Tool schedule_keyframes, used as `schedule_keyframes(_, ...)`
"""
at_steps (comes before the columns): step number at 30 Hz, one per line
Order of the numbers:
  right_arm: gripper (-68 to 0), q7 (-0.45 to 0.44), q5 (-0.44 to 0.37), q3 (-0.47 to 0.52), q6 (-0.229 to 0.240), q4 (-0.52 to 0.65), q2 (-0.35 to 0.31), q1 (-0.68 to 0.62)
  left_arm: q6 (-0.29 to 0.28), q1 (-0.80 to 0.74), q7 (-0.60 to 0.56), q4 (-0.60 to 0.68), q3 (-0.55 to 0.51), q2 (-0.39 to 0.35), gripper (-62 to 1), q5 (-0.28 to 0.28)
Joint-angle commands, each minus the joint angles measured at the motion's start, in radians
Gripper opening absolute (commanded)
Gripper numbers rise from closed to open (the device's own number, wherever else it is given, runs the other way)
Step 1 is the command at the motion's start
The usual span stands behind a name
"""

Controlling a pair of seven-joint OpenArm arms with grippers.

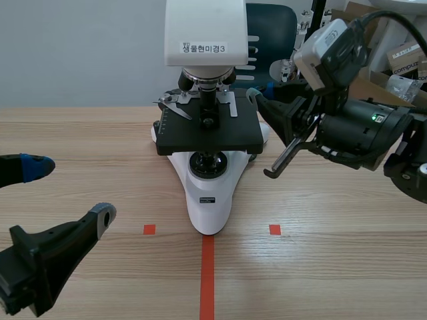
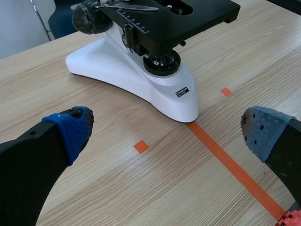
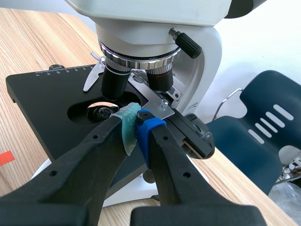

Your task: Point at the objective lens

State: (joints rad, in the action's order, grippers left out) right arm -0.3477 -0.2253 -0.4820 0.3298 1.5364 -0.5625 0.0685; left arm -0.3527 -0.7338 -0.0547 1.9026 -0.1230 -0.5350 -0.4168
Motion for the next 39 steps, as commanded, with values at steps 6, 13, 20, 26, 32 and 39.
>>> schedule_keyframes(6,-66.7,-0.019,-0.014,0.010,-0.001,0.018,-0.014,0.015,-0.002,0.000,-0.016,0.015,-0.002,0.000,1.4,-0.010)
schedule_keyframes(13,-66.7,-0.019,-0.014,0.010,-0.001,0.018,-0.014,0.015,-0.002,0.000,-0.016,0.015,-0.002,0.000,1.4,-0.010)
schedule_keyframes(20,-66.2,-0.019,-0.014,0.010,-0.001,0.018,-0.014,0.012,-0.002,0.000,-0.016,0.015,-0.002,0.000,1.4,-0.010)
schedule_keyframes(26,-41.3,-0.069,-0.014,0.011,0.000,0.018,-0.050,-0.023,-0.002,0.000,-0.016,0.015,-0.002,0.000,1.4,-0.010)
schedule_keyframes(32,-34.1,-0.178,-0.098,0.039,-0.035,0.019,-0.132,-0.149,-0.002,0.000,-0.016,0.015,-0.002,0.000,1.4,-0.010)
schedule_keyframes(39,-16.4,-0.212,-0.175,0.199,-0.034,0.027,-0.180,-0.338,-0.002,0.000,-0.016,0.015,-0.002,0.000,1.4,-0.010)
